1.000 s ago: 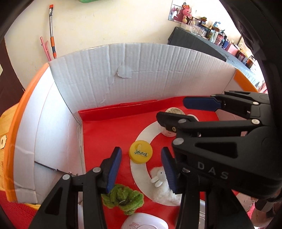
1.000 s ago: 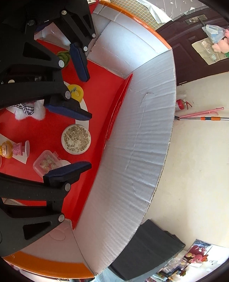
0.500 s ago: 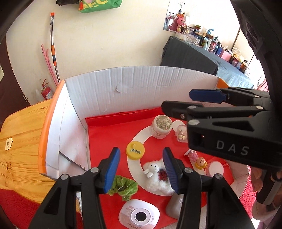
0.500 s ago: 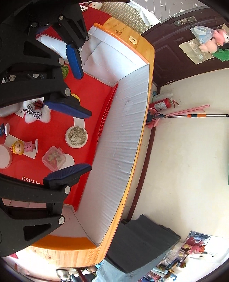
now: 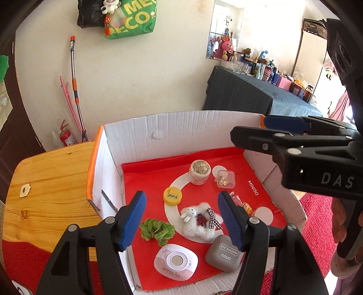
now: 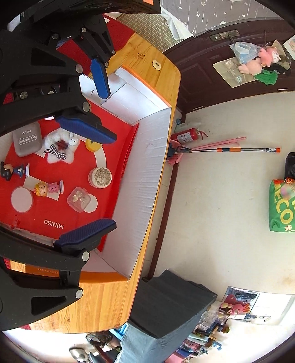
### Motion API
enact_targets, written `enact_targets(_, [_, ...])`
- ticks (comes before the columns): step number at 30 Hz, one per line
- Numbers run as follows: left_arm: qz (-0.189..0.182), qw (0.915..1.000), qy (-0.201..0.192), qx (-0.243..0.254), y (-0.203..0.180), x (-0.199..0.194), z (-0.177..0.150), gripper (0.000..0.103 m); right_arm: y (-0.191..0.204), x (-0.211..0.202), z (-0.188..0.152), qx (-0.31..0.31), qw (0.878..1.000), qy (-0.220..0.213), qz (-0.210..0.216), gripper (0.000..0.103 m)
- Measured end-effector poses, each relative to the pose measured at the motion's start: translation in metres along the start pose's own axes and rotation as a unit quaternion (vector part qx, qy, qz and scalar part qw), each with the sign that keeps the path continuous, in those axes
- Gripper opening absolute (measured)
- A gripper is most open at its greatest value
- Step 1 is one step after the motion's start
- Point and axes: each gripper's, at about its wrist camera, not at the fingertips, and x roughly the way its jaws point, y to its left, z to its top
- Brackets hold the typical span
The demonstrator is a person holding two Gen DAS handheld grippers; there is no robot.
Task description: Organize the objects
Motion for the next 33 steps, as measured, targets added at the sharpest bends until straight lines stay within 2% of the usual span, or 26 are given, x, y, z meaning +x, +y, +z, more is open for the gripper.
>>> enact_targets(3, [-0.001,0.9999,-0.015,0.0,-0.002,-0.012,-0.003,0.073,-0.002,-0.017,-0.005,0.004,1.0,-0.02,-0.01,0.074])
enact_targets(7, [-0.002,0.9994,-0.033,-0.003,-0.004,-0.025,-0.007,0.079,-0.01,-0.042,-0.011,0.018,0.999,-0.046,-0.002,0.08])
enact_targets(10, [0.004,0.9989,-0.047,0.0,-0.006,-0.034,-0.012,0.084,-0.013,-0.059,-0.018,0.024,0.998,-0.064,-0.016,0.086])
enact_targets(17, [0.006,0.9977,-0.067,-0.011,-0.005,-0.046,-0.024,0.095,-0.012,-0.083,-0.042,0.033,0.994,-0.098,-0.029,0.095])
enact_targets(23, [0.011,0.996,-0.085,-0.025,-0.002,-0.054,-0.038,0.103,-0.003,-0.091,-0.066,0.034,0.991,-0.118,-0.048,0.099])
enact_targets(33, [0.026,0.9937,-0.097,-0.05,0.006,-0.049,-0.059,0.103,-0.008,-0.068,-0.102,0.073,0.989,-0.116,-0.056,0.101])
